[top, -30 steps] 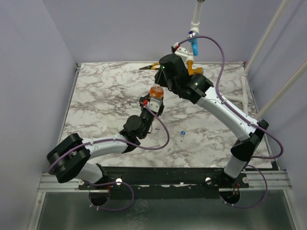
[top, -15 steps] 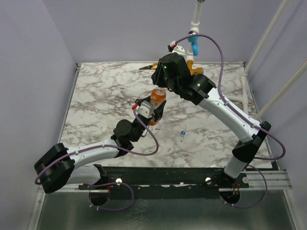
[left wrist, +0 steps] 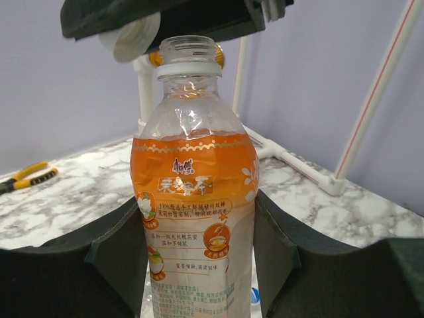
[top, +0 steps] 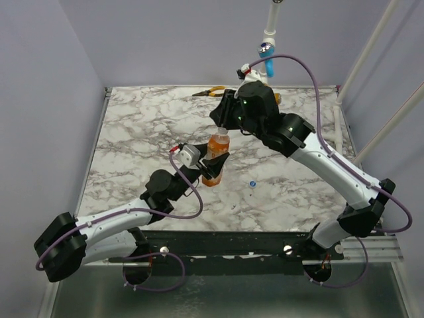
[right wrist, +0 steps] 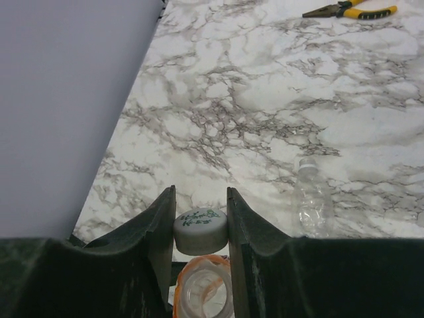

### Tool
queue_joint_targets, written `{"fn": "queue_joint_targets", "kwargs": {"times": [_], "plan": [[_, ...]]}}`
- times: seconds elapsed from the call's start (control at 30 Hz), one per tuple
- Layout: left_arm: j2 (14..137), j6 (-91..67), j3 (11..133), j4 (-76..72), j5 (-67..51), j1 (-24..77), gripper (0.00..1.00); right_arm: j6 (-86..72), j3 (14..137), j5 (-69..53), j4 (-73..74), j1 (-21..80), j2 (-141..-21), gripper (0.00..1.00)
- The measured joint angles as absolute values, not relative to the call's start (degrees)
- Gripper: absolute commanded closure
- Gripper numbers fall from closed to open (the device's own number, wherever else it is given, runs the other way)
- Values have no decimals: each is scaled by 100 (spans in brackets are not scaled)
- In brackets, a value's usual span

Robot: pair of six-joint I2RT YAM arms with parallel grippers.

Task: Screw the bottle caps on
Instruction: Screw the bottle cap onto the plastic bottle.

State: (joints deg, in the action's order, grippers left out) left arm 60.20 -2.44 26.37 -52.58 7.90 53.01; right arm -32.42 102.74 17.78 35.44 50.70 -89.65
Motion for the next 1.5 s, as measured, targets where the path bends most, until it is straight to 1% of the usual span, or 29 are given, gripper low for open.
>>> {"fn": "queue_joint_targets", "kwargs": {"times": [0.17, 0.33, 0.57, 0.77, 1.0, 1.5], "plan": [[5621, -974, 2515, -4827, 8, 4895, 73, -3109, 9695, 1525, 3138, 5070, -8484, 79], [5240, -1505, 2386, -4744, -578, 4650, 73, -3050, 9118, 1247, 2703, 5068, -8147, 79], [5295, -1977, 2386, -4794, -1245, 4569, 73, -3061, 8978, 849, 2355, 5068, -8121, 79], [5343, -2252, 2370, -5059, -1415, 4421, 73, -3105, 8923, 530, 2069, 5061, -8003, 78], [5389, -2539, 2366, -5398, -1551, 4239, 73, -3068, 8488, 329, 1643, 5061, -7693, 76], [5706, -3118, 2366, -6040, -1806, 3935, 73, -2834, 7983, 93, 858, 5052, -7443, 74]]}}
